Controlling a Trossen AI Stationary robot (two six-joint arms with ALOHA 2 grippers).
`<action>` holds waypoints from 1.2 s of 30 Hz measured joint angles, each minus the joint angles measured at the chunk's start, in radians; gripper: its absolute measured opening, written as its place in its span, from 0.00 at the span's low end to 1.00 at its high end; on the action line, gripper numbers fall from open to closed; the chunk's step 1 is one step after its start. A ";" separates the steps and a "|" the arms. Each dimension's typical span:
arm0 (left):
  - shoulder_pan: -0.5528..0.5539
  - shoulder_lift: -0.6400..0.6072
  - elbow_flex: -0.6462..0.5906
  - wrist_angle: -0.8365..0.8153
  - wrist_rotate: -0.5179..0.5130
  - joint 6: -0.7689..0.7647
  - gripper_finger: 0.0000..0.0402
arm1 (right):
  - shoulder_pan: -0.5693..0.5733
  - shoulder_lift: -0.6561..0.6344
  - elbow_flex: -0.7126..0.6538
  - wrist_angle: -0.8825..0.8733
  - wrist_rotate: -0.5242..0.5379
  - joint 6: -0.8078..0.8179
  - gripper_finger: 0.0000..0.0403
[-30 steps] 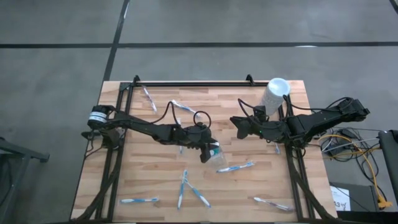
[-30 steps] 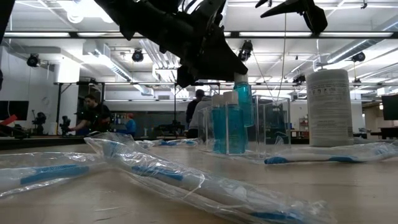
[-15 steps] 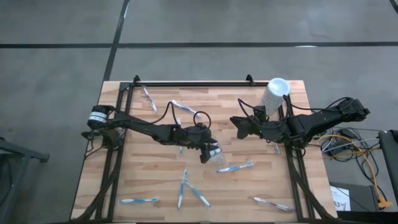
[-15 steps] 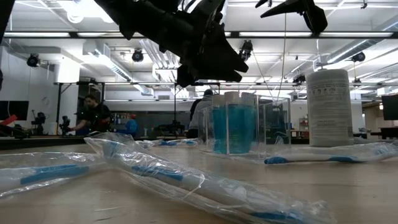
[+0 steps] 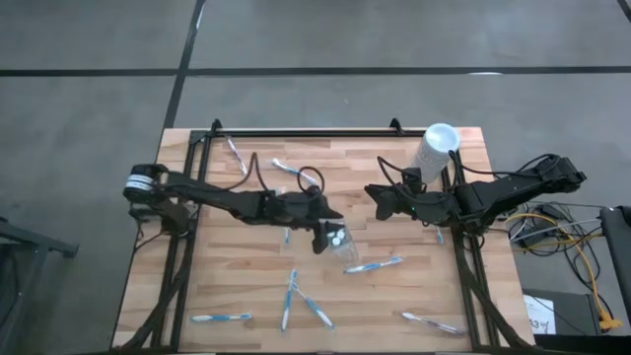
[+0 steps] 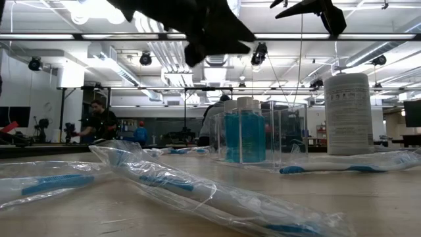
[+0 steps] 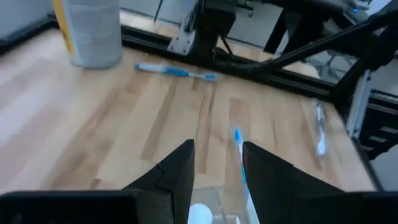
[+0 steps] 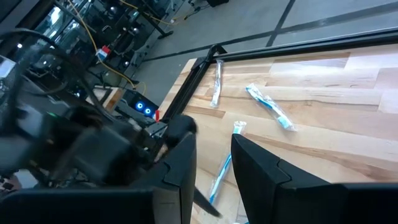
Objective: Pick & Place toothbrushing station
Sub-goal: Put the blue toothbrush into the left section of the transparent organizer
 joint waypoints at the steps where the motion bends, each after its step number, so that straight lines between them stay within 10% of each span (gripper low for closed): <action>1: 0.000 -0.020 0.000 -0.023 0.000 0.001 0.35 | 0.000 0.000 0.000 0.000 0.000 0.000 0.24; 15: -0.001 -0.301 -0.027 -0.239 0.017 0.101 0.35 | 0.000 0.000 0.000 -0.003 0.000 0.002 0.24; 36: 0.006 -0.703 -0.412 -0.057 -0.008 0.078 0.35 | 0.000 0.000 0.000 -0.003 0.000 0.002 0.24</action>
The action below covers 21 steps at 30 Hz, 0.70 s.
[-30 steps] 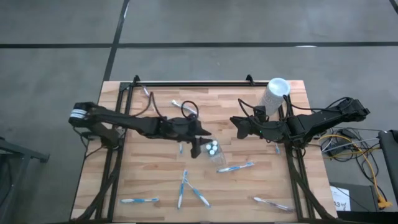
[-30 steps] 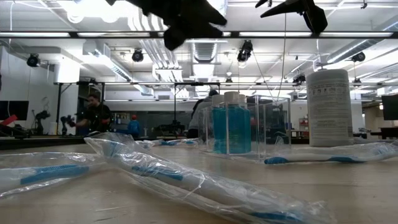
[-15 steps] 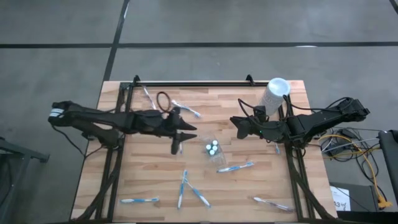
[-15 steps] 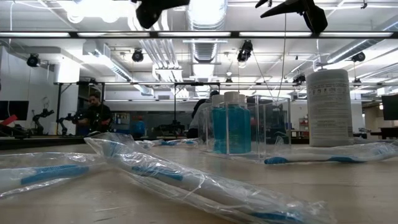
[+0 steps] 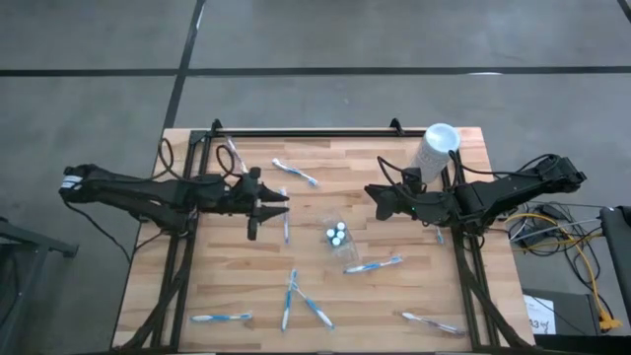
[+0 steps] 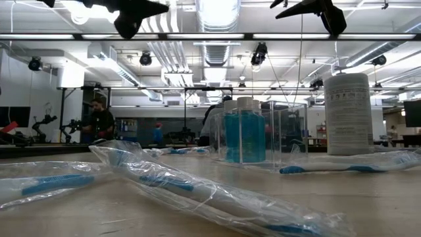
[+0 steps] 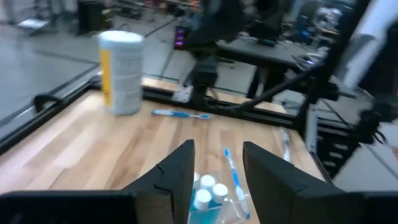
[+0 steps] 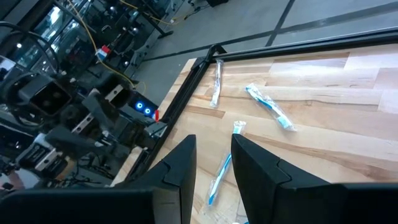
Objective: Pick & Place toothbrushing station
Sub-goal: Put the blue toothbrush into the left section of the transparent organizer
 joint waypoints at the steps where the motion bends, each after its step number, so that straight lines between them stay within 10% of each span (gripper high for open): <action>1: 0.000 -0.006 -0.002 -0.014 -0.026 -0.022 0.35 | 0.000 0.000 0.000 0.000 0.000 -0.001 0.24; 9: 0.003 -0.009 0.006 -0.128 -0.187 -0.194 0.35 | 0.000 0.000 0.000 0.000 0.000 0.000 0.24; 16: 0.048 -0.008 0.003 -0.277 -0.446 -0.728 0.35 | 0.000 0.000 0.000 0.001 0.000 0.000 0.24; 21: 0.090 0.001 0.001 -0.278 -0.429 -0.662 0.35 | 0.000 0.000 0.000 0.001 0.000 0.000 0.24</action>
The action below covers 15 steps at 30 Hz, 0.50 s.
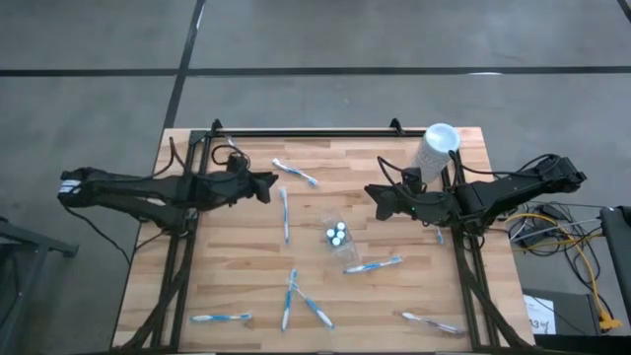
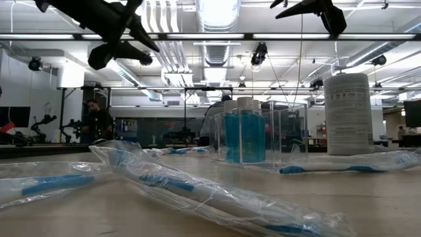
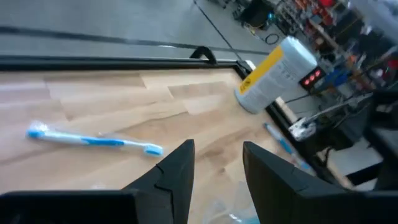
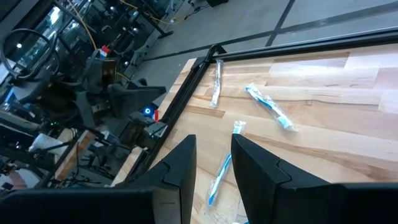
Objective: Pick & Place toothbrushing station
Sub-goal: Put the blue toothbrush into the left section of the transparent organizer
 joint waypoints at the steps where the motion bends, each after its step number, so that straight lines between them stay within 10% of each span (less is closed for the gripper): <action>1: 0.010 0.005 0.000 0.000 0.022 0.019 0.35 | 0.000 0.000 0.000 0.000 0.000 -0.002 0.24; 15: 0.194 0.206 0.008 -0.011 0.296 -0.162 0.39 | 0.000 0.000 0.000 0.000 0.000 -0.002 0.24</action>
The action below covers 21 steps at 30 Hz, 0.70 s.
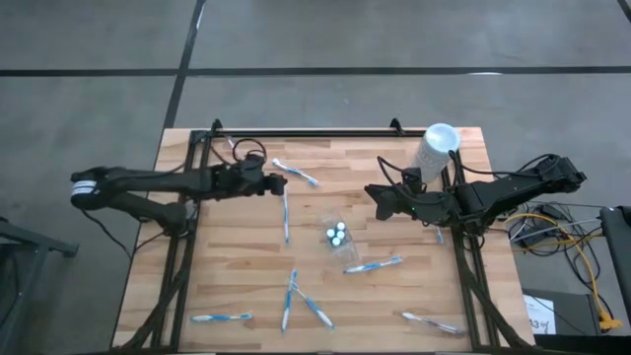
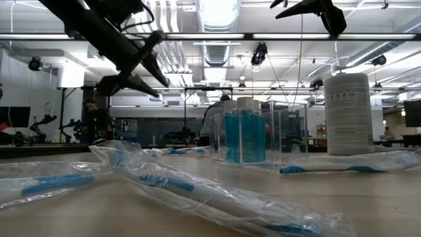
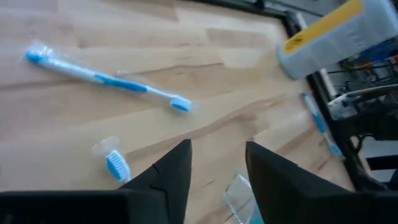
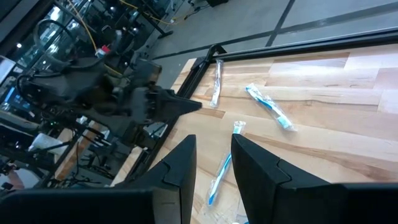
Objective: Pick & Place toothbrushing station
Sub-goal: Put the blue toothbrush into the left section of the transparent organizer
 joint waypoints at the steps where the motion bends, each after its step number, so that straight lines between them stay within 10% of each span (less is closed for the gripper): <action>1: 0.008 0.017 0.005 -0.001 0.006 -0.008 0.41 | 0.000 0.000 0.000 0.000 0.000 0.002 0.24; 21: 0.085 0.304 0.150 -0.263 0.182 -0.117 0.58 | 0.000 0.000 0.000 0.000 0.000 0.000 0.24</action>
